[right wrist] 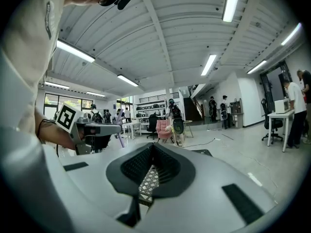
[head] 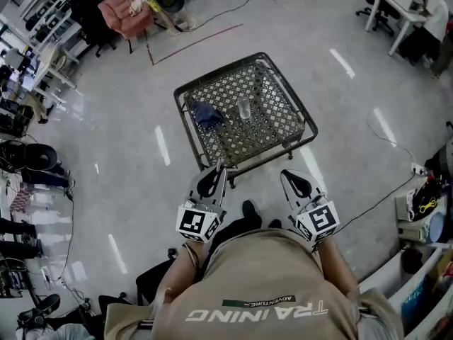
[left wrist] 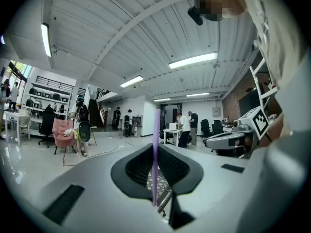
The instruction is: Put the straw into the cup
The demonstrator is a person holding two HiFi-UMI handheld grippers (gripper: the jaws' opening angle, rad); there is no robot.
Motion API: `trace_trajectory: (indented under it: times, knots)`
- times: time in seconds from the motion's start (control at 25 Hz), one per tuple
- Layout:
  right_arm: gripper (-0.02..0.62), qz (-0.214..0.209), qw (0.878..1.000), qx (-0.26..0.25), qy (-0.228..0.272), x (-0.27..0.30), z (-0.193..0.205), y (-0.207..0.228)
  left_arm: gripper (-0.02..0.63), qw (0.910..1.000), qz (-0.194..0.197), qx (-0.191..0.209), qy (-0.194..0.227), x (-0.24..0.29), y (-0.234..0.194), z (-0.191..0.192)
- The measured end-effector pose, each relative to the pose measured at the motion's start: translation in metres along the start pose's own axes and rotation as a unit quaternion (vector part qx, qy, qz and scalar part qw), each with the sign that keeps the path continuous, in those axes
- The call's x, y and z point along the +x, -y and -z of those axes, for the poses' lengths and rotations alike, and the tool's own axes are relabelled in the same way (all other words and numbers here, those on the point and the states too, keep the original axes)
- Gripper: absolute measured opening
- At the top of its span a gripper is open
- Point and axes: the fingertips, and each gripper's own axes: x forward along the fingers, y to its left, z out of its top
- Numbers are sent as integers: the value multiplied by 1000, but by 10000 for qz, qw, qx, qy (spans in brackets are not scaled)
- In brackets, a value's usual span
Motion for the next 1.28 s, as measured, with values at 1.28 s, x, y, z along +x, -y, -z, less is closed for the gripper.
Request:
trace_trajectory:
  times: [1.28]
  knots:
    - [17,350,9992,53,-185,112,-13,36,41,9991,334,-264,71,67,-95,13]
